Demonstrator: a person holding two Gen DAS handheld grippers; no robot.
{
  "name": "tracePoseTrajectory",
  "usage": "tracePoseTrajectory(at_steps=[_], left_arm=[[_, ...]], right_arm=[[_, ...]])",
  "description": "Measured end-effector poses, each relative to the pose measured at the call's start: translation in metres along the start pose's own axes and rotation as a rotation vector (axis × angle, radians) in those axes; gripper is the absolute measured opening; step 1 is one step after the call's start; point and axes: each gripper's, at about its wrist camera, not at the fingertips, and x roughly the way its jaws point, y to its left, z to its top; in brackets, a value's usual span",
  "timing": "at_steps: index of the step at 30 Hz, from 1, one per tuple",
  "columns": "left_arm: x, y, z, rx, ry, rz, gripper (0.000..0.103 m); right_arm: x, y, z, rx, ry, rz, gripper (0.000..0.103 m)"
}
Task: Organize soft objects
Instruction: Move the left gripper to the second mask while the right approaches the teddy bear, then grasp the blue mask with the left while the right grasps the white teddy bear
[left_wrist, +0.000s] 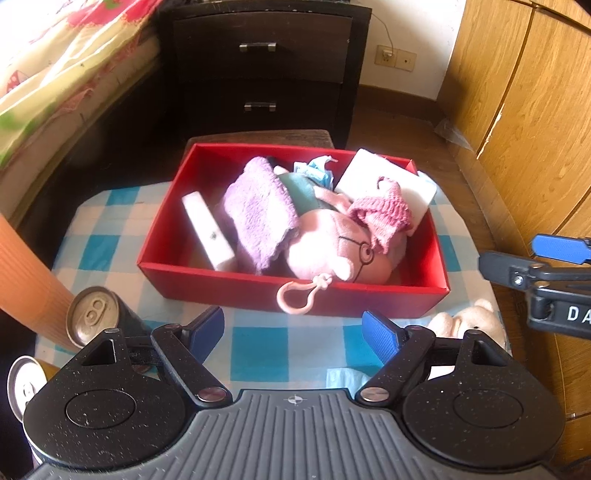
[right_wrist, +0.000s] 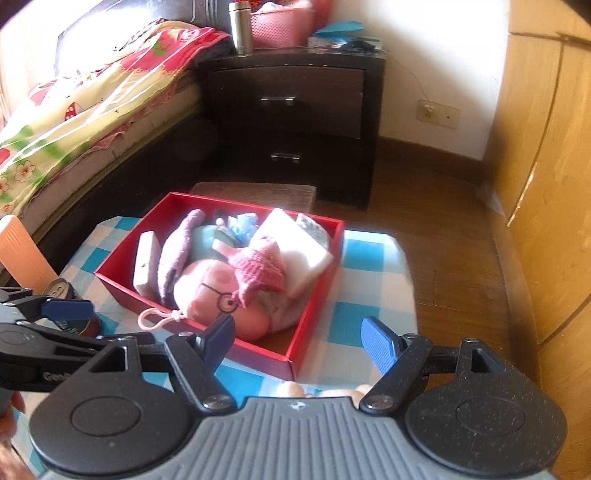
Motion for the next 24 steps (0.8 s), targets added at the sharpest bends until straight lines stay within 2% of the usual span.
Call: tracePoseTrajectory(at_steps=[11,24], left_arm=[[0.013,-0.016,-0.026,0.061,0.060,0.019,0.081],[0.023,-0.042,-0.050,0.129,0.103,0.029,0.081]], right_arm=[[0.013,-0.003,-0.025,-0.062,0.084,-0.032,0.054],[0.018,-0.020,-0.052,-0.095,0.154,-0.020,0.056]])
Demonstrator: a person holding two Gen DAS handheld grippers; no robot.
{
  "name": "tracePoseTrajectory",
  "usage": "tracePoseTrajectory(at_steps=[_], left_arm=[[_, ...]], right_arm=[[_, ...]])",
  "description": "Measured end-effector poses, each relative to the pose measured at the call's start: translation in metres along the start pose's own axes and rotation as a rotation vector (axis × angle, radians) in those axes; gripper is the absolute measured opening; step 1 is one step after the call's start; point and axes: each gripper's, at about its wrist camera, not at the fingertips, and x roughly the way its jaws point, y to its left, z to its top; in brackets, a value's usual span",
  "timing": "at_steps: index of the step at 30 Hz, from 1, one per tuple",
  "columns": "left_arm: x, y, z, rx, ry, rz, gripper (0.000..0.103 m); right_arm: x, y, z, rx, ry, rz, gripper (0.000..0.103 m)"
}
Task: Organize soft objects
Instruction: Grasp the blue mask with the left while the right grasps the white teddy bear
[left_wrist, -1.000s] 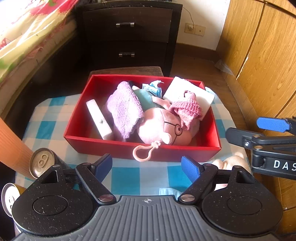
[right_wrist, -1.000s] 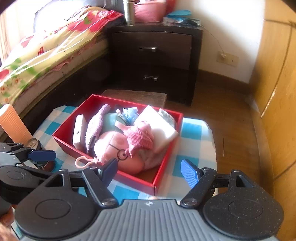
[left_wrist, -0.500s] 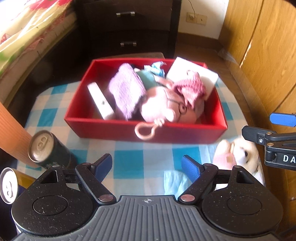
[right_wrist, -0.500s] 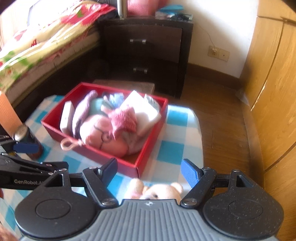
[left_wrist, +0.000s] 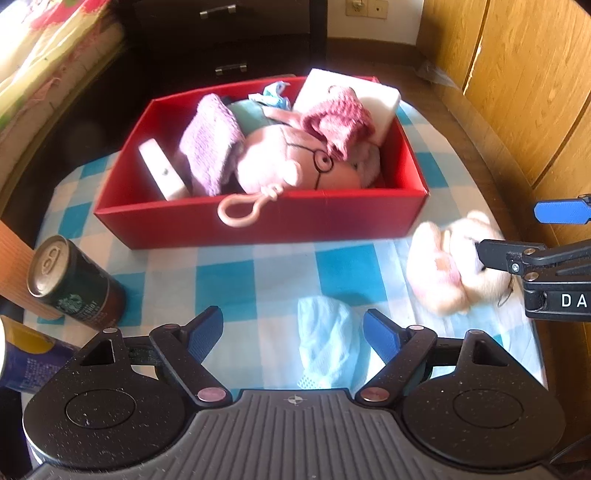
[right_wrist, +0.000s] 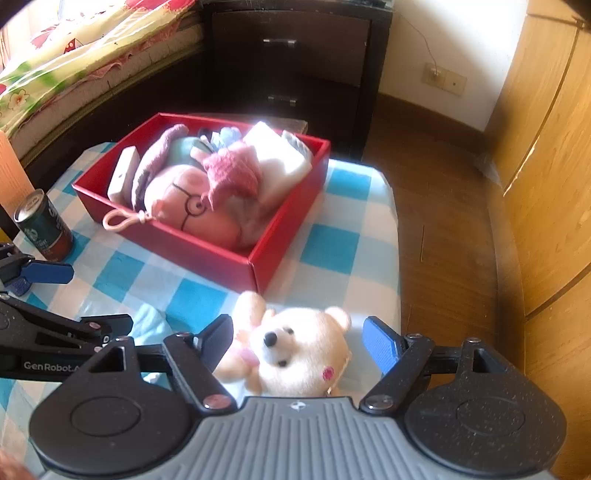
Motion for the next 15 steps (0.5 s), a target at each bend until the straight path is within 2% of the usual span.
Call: tracePoseTrajectory(at_steps=[3,8,15], left_arm=[[0.003,-0.005,-0.005,0.011,0.016,0.002,0.082],[0.016,-0.015,-0.016,0.025,0.059,-0.005,0.082],[0.044,-0.025,-0.030,0.038,0.141,-0.014,0.083]], right_arm=[[0.005,-0.004,-0.006,-0.006,0.019,-0.003,0.061],[0.016,-0.010,-0.007,0.007,0.042,0.022,0.062],[0.036,-0.018,-0.004,0.036,0.082,0.027,0.072]])
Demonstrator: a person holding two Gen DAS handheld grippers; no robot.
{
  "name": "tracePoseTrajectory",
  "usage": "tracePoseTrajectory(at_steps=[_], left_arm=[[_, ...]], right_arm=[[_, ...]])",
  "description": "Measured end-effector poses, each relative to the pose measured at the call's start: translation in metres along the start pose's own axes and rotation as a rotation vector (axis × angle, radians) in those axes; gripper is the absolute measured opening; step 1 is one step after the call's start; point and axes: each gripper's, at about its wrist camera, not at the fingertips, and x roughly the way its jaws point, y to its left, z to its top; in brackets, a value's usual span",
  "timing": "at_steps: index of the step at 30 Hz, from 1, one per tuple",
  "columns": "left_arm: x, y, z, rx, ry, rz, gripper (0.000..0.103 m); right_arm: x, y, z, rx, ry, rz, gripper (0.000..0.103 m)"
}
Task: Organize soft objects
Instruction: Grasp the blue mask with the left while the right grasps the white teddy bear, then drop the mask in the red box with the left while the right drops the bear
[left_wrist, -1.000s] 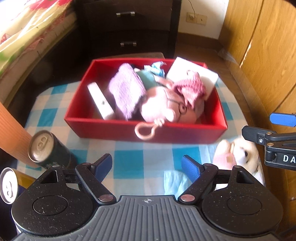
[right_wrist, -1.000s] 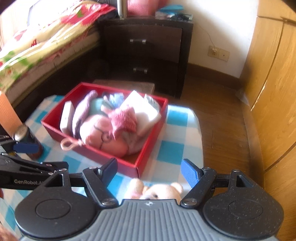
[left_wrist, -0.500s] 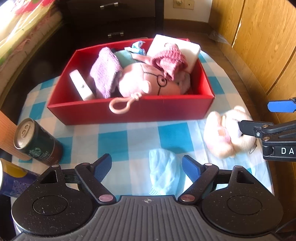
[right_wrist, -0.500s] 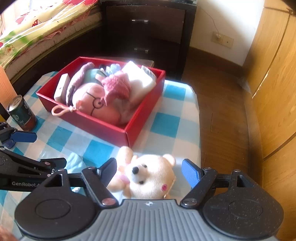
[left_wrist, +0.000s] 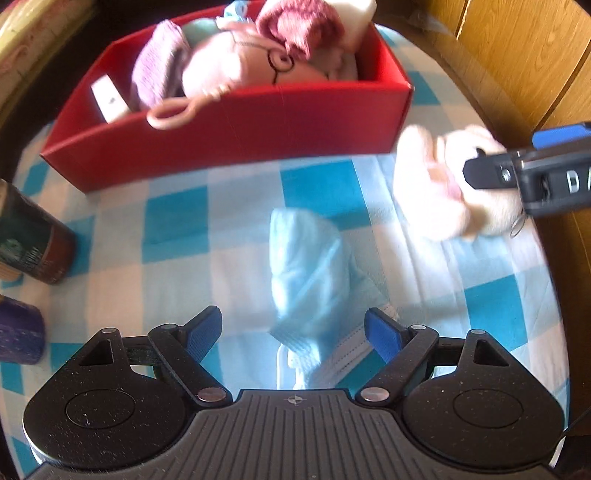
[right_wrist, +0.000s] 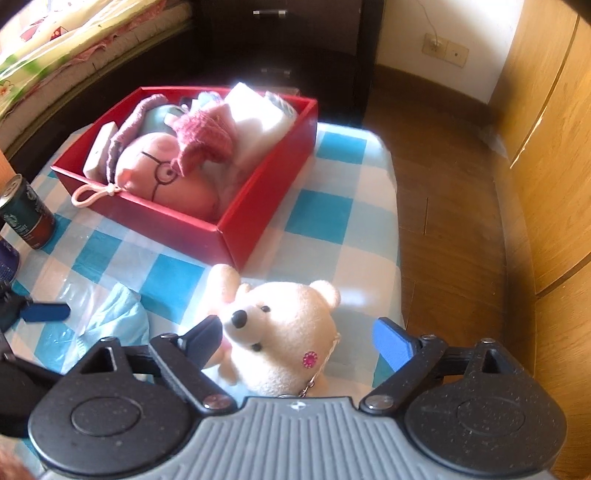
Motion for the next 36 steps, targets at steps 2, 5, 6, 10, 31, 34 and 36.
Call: tracePoseTrajectory(at_steps=[2,5,6,10,31,34,36], left_arm=[[0.001,0.002,0.000,-0.013,-0.003,-0.005,0.083],[0.003,0.008,-0.003,-0.047,-0.006,-0.034,0.081],[0.002,0.009,-0.003,-0.057,-0.009,-0.046,0.076],[-0.005,0.013,-0.003,-0.050,-0.022,-0.048,0.029],[-0.099,0.075,0.058,-0.235,-0.304,-0.105,0.013],[-0.105,0.089,0.080,-0.268,-0.345,-0.105,0.013],[-0.107,0.093,0.095,-0.271,-0.374,-0.070,0.014]], right_arm=[[0.007,-0.002,0.002,0.017,0.016,0.017,0.072],[0.019,0.001,0.003,0.021,0.045,0.020,0.072],[0.023,0.002,0.002,0.020,0.058,0.027,0.072],[0.031,0.007,0.001,0.050,0.082,0.073,0.067],[-0.053,0.013,0.042,0.197,-0.148,0.294,0.038],[-0.059,0.017,0.063,0.226,-0.211,0.291,0.038],[-0.058,0.020,0.077,0.232,-0.240,0.278,0.038]])
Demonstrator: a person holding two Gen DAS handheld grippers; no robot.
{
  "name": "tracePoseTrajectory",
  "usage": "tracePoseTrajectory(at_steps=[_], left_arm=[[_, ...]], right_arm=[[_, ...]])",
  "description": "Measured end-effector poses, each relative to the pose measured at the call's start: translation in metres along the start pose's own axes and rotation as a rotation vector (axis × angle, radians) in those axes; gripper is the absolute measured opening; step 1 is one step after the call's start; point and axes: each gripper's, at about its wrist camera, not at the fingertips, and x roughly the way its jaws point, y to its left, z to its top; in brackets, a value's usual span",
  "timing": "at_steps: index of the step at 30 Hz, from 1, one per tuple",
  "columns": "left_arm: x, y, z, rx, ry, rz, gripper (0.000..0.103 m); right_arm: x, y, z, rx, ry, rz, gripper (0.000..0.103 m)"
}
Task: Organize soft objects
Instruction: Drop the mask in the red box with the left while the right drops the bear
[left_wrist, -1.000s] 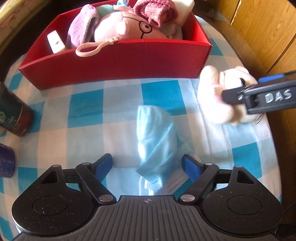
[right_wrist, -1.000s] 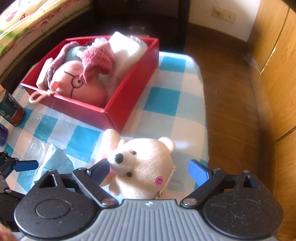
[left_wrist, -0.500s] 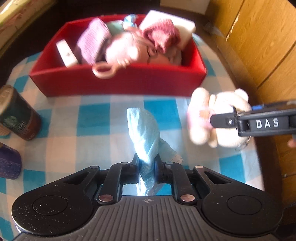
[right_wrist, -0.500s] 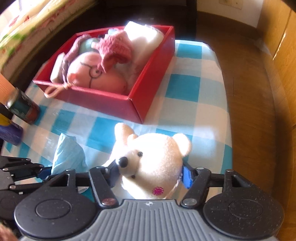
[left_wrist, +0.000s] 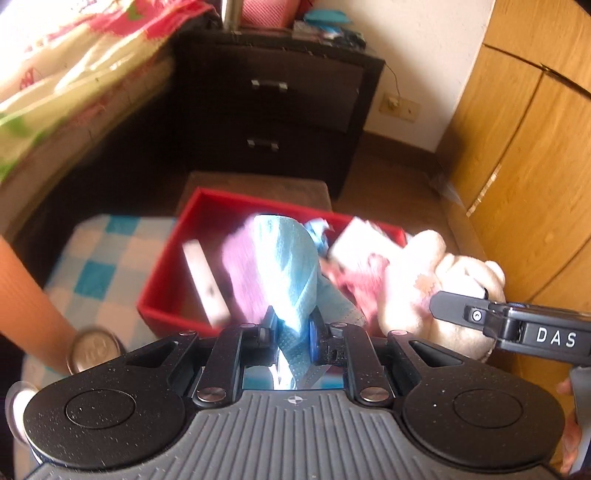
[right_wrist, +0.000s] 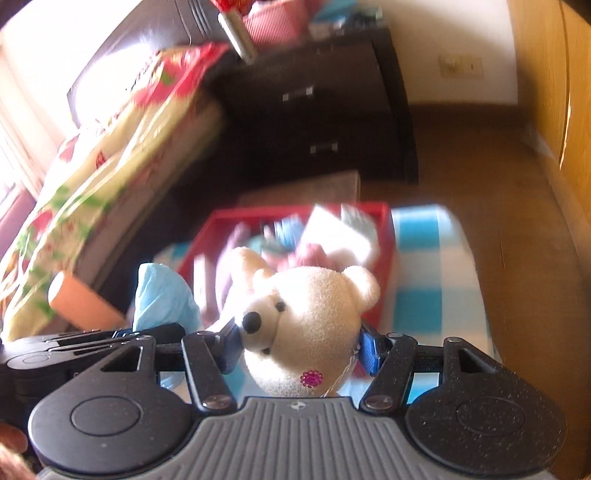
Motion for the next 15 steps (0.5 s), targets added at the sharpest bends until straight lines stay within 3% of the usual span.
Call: tracePoseTrajectory(at_steps=[8,11,13,15], left_arm=[[0.041,0.019,0.037,-0.058,-0.024,0.038,0.019],[0.056,0.030,0.041,-0.100,-0.034,0.061,0.038],[0.062,0.036,0.040,-0.103,-0.031,0.069,0.057],[0.067,0.041,0.039,-0.100,-0.026,0.096,0.061]], right_arm=[[0.045,0.018,0.038,-0.026,-0.053,-0.031,0.038],[0.067,0.022,0.042,-0.023,-0.059,-0.042,0.044],[0.077,0.023,0.041,-0.008,-0.060,-0.051,0.051],[0.085,0.023,0.040,0.000,-0.065,-0.053,0.055]])
